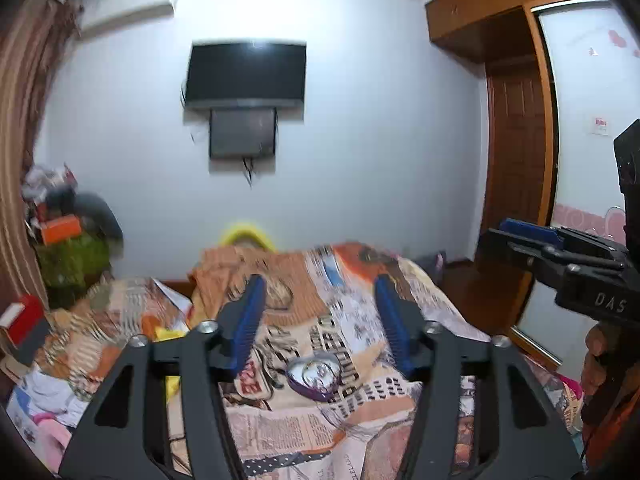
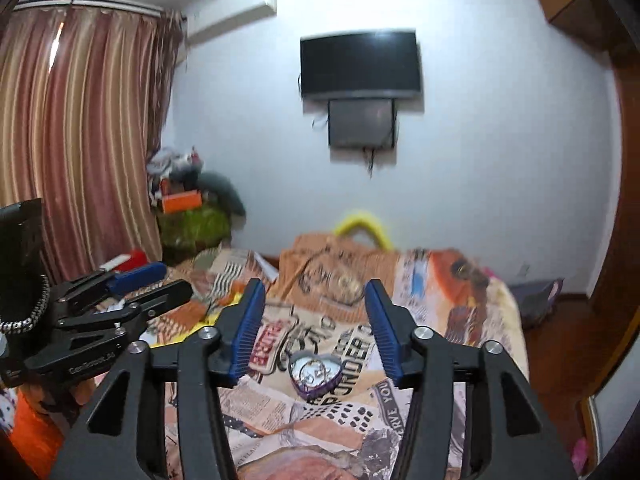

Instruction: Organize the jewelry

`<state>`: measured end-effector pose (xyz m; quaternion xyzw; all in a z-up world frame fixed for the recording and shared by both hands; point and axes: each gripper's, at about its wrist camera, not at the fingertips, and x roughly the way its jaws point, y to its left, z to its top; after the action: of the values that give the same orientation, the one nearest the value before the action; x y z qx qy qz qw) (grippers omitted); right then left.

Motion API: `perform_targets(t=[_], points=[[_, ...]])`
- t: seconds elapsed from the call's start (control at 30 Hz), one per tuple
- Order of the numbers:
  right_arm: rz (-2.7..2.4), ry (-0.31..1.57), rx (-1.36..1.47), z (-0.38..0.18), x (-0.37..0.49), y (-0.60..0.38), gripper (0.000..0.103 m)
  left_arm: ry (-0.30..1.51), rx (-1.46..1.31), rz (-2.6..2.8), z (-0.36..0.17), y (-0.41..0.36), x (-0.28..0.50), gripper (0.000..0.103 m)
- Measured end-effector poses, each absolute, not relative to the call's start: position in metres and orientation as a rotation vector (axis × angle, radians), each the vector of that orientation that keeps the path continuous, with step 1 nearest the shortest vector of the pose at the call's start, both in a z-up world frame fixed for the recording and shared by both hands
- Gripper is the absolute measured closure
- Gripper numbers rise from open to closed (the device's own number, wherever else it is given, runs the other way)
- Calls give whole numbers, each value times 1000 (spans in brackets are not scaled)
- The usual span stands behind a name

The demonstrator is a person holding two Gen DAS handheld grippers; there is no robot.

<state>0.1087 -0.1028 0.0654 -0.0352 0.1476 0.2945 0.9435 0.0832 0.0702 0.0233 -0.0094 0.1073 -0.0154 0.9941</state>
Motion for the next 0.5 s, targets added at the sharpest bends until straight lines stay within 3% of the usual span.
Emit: perform_targets(t=[0.07, 0.1, 0.13, 0.17, 0.33, 0.5], points=[[578, 267, -79, 66, 97, -104, 45, 169, -21, 10, 26, 67, 69, 16], [568, 256, -77, 65, 92, -104, 41, 146, -25, 31, 27, 65, 62, 10], [555, 246, -71, 65, 88, -105, 30, 128, -27, 43, 27, 64, 56, 3], [536, 233, -65, 64, 85, -106, 20, 112, -30, 56, 27, 62, 50, 1], [451, 173, -56, 63, 74, -108, 1, 89, 7, 85, 28, 53, 40, 1], [408, 135, -86, 62, 67, -104, 0, 96, 14, 80, 27, 46, 29, 1]])
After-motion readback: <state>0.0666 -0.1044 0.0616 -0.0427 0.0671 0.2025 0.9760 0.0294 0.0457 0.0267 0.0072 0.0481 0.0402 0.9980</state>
